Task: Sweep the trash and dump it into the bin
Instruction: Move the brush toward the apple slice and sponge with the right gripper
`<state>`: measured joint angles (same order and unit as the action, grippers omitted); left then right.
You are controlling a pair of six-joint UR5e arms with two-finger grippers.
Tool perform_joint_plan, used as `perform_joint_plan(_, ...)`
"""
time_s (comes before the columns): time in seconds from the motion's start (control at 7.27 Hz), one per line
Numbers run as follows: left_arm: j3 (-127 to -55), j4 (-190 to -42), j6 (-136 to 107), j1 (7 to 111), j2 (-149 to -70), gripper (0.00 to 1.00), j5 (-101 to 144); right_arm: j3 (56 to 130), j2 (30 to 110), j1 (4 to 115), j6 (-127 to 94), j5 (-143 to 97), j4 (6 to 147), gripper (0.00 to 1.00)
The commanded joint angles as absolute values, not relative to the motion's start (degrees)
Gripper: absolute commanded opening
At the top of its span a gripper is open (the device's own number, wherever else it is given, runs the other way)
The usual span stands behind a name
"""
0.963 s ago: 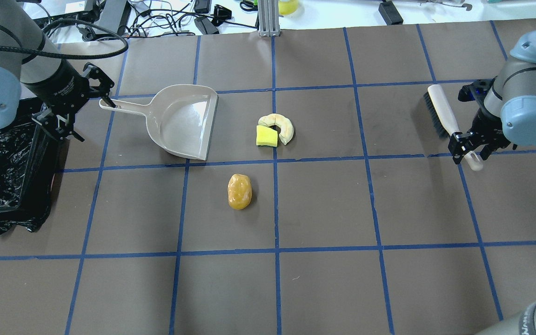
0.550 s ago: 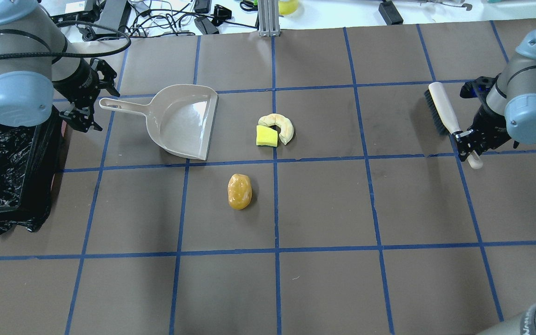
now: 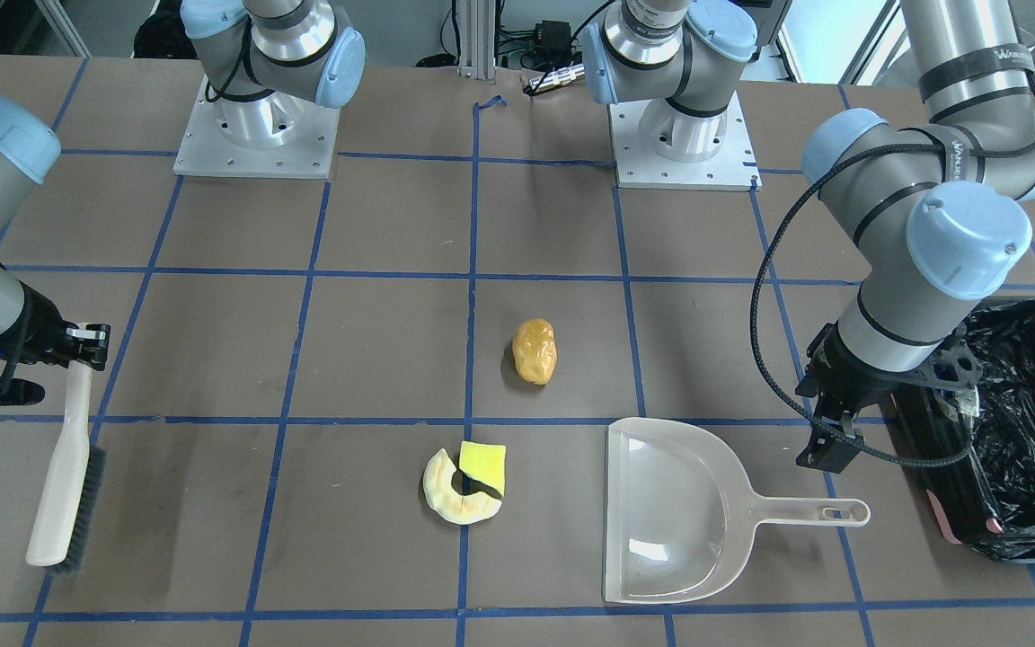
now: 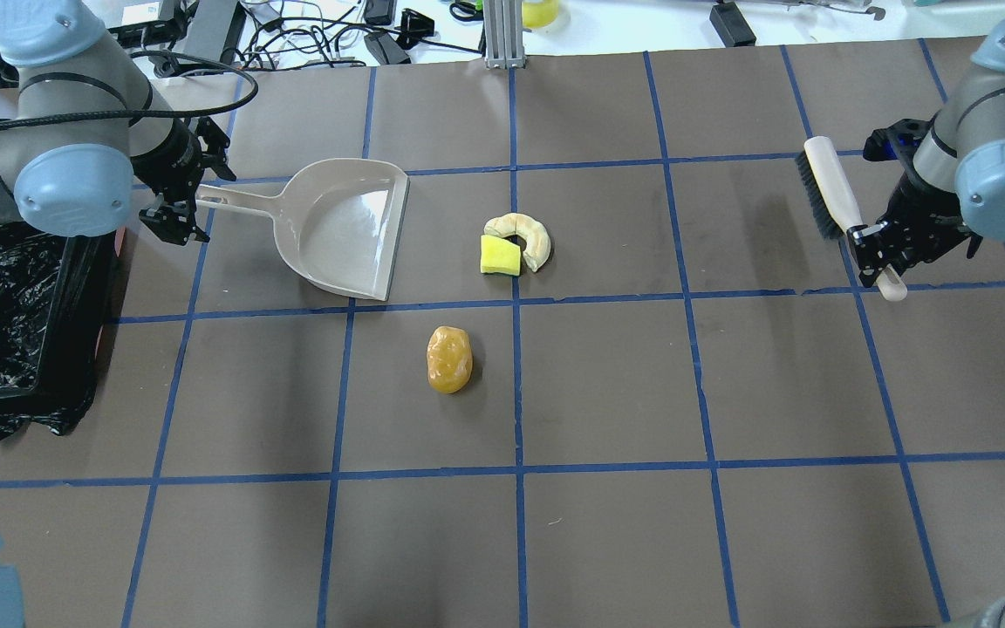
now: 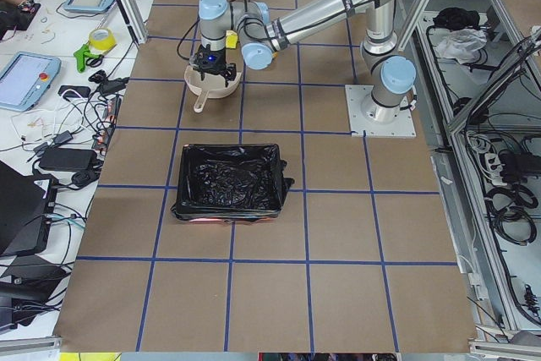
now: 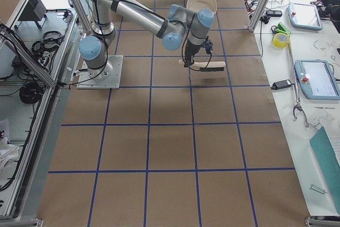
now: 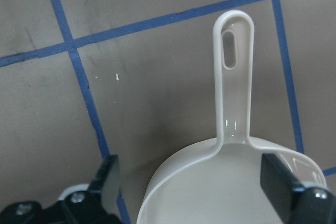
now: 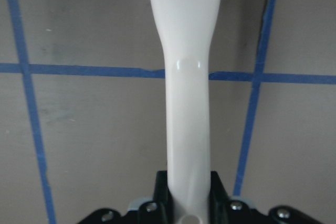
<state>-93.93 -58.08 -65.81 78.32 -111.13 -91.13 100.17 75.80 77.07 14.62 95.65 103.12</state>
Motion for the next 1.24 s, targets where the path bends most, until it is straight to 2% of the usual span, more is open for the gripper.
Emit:
perform_joint_plan(0.0,-90.36,-57.49,-67.23,78.40,-116.08,0.94,-91.14,99.75,75.68,89.07,-1.86,95.28,100.90,0.04)
perform_joint_plan(0.28,-90.09,-53.45,-67.15,78.49,-119.87,0.94,-91.14,99.93,73.84,99.71,-16.11,93.53,101.33,0.03)
perform_joint_plan(0.69,-90.00,-52.38,-67.06,78.57,-121.64,0.94,-91.14,99.06,69.98,108.08,-25.47,87.03,102.21,0.01)
perform_joint_plan(0.83,-90.00,-52.38,-66.89,78.57,-121.73,0.89,-91.14,97.14,67.52,109.41,-26.18,86.05,103.00,0.01)
perform_joint_plan(0.96,-90.00,-52.30,-67.58,78.57,-121.73,0.20,-90.71,93.55,64.72,110.73,-26.63,82.22,103.18,0.00)
perform_joint_plan(1.1,-89.91,-52.21,-67.50,78.57,-121.64,0.00,-90.44,89.69,61.56,111.96,-27.07,81.57,103.10,0.00)
